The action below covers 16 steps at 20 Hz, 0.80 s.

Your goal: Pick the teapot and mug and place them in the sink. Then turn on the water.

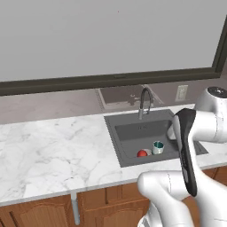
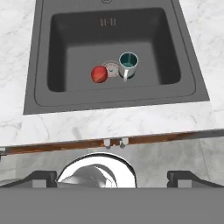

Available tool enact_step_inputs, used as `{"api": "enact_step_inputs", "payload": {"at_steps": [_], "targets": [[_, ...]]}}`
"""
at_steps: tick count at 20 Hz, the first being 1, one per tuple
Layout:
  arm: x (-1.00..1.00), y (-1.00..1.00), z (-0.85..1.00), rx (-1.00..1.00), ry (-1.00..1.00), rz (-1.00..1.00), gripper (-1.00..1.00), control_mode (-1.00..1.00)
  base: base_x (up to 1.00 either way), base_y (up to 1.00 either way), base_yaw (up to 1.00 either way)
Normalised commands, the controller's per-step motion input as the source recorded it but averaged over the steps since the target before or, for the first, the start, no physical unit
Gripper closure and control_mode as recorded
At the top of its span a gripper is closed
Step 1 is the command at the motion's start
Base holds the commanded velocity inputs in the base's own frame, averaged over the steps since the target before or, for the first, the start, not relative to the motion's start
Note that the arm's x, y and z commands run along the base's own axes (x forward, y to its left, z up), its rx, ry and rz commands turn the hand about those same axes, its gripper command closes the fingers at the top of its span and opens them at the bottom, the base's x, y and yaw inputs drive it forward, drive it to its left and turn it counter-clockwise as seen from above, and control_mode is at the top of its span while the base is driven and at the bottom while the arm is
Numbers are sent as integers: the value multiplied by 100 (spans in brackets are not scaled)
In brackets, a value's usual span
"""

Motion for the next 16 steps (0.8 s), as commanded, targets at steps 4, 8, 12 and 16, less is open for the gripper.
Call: {"api": "enact_step_inputs", "payload": {"at_steps": [4, 8, 12, 16], "targets": [[-40, 24, 57, 0, -1, 0, -100, -100, 0, 0, 0], [-43, 11, 42, 0, -2, 0, -100, -100, 0, 0, 0], [-37, 14, 38, 0, -1, 0, -100, -100, 0, 0, 0], [-43, 13, 29, 0, 0, 0, -100, -100, 0, 0, 0]]}}
